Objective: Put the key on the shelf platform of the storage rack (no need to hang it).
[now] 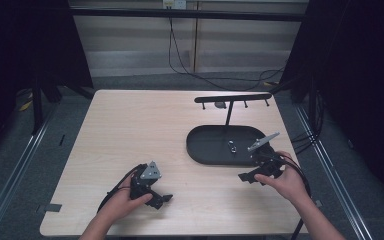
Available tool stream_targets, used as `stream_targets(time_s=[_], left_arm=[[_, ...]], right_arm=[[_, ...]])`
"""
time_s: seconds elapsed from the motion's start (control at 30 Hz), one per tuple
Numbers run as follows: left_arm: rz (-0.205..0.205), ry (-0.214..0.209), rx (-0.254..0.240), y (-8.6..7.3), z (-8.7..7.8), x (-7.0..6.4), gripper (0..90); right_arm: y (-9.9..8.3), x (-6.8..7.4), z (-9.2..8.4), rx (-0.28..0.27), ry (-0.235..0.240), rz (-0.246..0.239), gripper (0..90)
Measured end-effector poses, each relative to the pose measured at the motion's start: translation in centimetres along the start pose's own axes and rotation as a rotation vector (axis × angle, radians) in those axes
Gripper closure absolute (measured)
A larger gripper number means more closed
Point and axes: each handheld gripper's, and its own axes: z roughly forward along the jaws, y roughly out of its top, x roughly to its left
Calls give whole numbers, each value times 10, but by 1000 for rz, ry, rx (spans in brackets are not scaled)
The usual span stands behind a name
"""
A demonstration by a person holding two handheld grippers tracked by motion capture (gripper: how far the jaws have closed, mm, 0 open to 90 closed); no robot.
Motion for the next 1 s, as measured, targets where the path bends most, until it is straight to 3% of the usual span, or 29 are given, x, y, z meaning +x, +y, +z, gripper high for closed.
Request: stream_targets(time_s=[1.0], left_arm=[[2, 4, 0, 0, 0, 0, 0]], right_arm=[[-45, 1, 9, 11, 9, -25, 246]])
